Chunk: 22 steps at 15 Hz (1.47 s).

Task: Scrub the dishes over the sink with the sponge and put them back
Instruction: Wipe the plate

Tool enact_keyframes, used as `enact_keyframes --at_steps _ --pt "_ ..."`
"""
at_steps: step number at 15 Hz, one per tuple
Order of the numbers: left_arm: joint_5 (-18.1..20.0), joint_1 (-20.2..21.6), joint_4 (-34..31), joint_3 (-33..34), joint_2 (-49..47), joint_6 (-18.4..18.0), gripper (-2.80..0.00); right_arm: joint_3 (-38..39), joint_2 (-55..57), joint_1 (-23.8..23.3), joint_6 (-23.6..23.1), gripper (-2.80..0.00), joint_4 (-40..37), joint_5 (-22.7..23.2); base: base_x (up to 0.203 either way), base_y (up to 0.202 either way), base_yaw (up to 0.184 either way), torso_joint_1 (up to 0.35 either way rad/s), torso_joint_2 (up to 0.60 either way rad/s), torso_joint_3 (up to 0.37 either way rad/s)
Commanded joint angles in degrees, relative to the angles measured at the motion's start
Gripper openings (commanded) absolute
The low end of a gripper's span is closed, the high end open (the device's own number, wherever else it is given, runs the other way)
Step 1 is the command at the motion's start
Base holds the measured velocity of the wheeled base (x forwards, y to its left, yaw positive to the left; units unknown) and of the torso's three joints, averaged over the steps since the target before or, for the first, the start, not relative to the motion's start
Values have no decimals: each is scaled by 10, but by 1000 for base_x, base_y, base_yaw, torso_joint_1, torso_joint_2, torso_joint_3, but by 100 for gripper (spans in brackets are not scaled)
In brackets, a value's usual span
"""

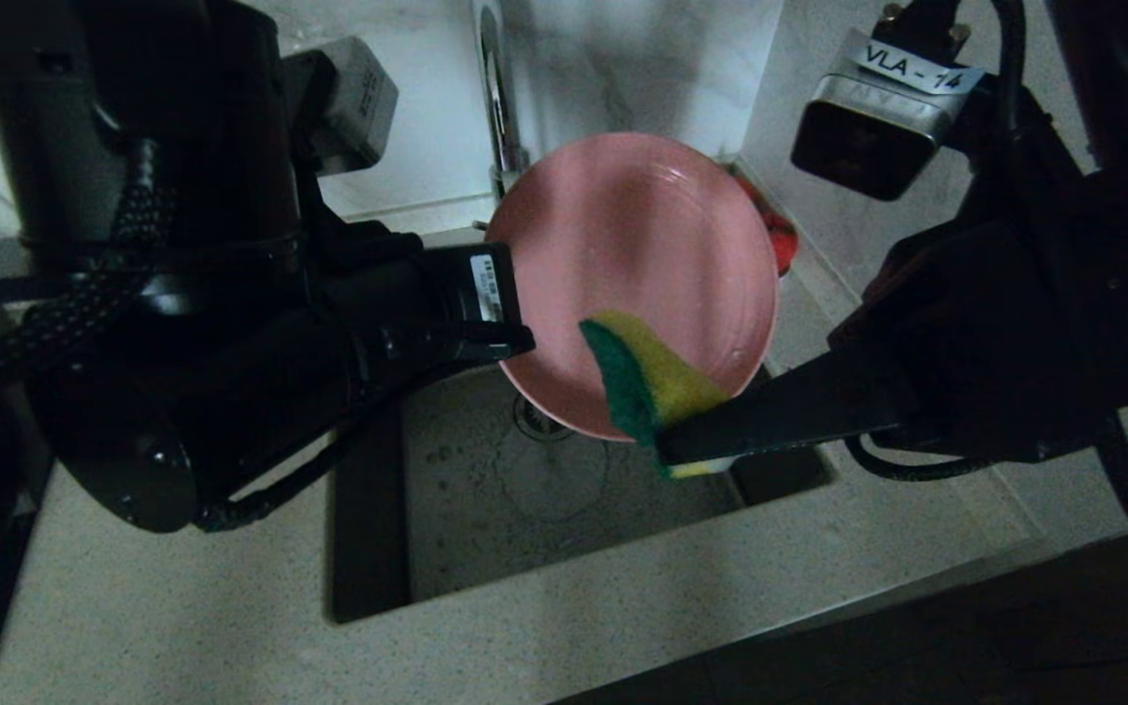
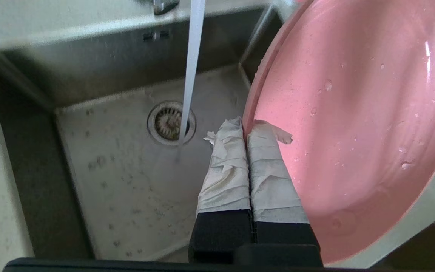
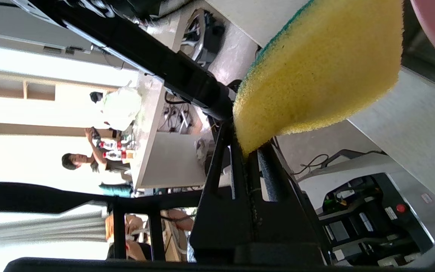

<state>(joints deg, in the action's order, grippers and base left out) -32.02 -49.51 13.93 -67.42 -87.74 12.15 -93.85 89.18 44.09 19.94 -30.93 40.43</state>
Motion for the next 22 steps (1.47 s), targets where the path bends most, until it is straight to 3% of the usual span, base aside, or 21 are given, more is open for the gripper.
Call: enact_keyframes --at_steps 1,22 --pt "-3 -10 12 18 -2 2 -280 -21 35 12 1 -280 -3 2 0 0 0 0 0 0" --pt "0 -29 32 89 77 -9 -280 -64 97 -8 -1 -280 2 -24 0 0 0 0 0 0"
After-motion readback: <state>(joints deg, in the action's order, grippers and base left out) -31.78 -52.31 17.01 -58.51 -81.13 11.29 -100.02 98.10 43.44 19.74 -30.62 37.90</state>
